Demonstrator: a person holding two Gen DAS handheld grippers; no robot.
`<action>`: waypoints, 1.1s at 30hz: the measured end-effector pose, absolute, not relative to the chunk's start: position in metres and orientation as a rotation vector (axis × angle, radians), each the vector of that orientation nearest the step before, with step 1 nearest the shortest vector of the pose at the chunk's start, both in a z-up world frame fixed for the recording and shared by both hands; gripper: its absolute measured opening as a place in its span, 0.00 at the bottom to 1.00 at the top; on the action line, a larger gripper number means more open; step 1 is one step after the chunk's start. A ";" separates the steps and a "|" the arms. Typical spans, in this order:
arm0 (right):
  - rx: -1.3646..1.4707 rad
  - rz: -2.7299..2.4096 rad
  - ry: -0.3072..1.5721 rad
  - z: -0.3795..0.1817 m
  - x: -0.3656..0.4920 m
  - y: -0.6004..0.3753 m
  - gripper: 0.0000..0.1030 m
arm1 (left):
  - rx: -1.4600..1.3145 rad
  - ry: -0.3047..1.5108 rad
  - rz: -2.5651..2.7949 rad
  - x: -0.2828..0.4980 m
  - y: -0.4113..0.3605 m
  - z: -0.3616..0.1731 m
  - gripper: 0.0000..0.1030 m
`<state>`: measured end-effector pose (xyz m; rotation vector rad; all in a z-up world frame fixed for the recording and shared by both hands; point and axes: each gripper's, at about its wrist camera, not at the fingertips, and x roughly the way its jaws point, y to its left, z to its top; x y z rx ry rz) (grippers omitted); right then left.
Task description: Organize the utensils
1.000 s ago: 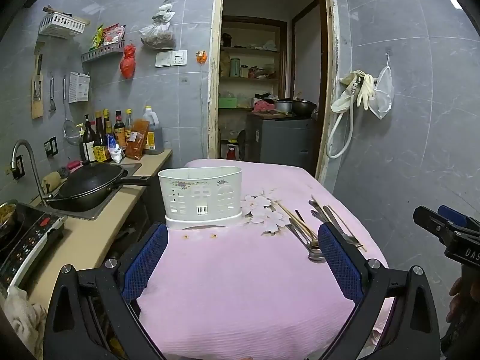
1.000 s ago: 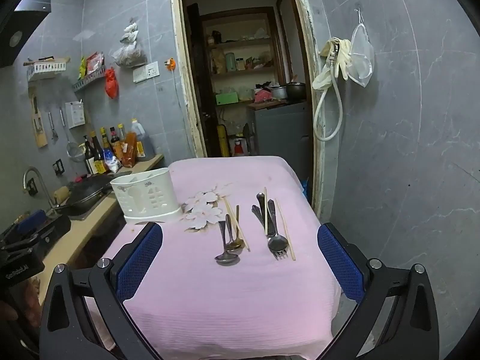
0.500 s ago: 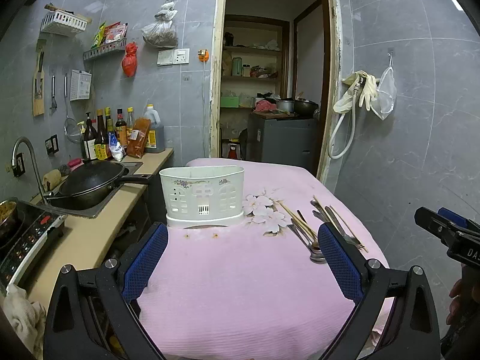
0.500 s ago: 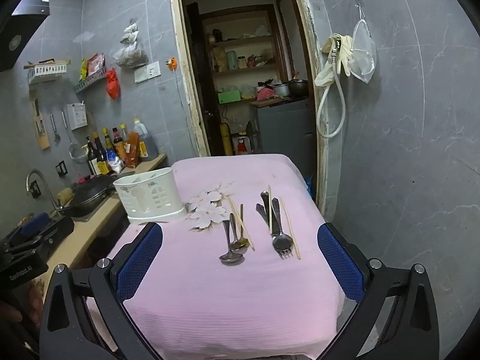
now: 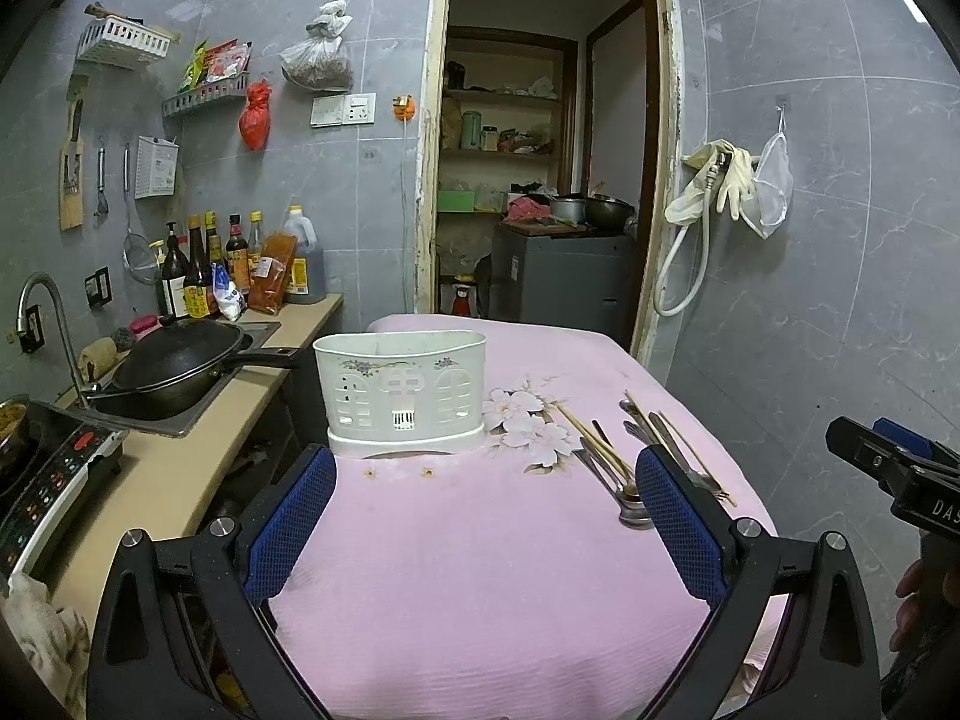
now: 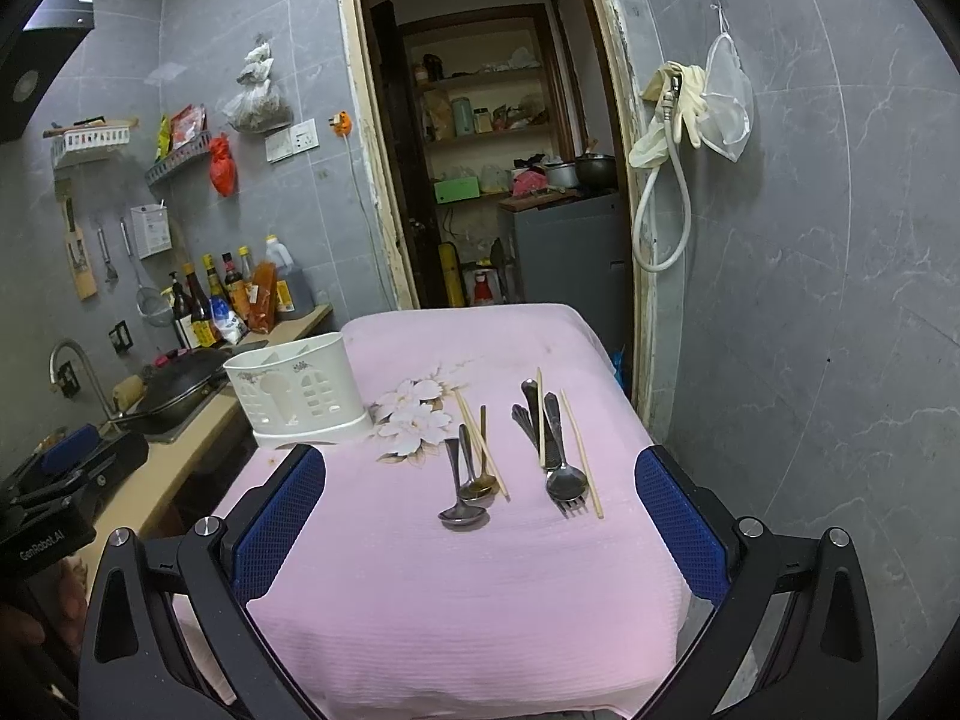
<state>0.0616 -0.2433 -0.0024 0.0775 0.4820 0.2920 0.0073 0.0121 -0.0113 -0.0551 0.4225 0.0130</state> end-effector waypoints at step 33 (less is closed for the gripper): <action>0.079 0.294 0.486 0.000 0.063 -0.245 1.00 | -0.057 0.420 0.013 0.011 0.008 -0.006 0.95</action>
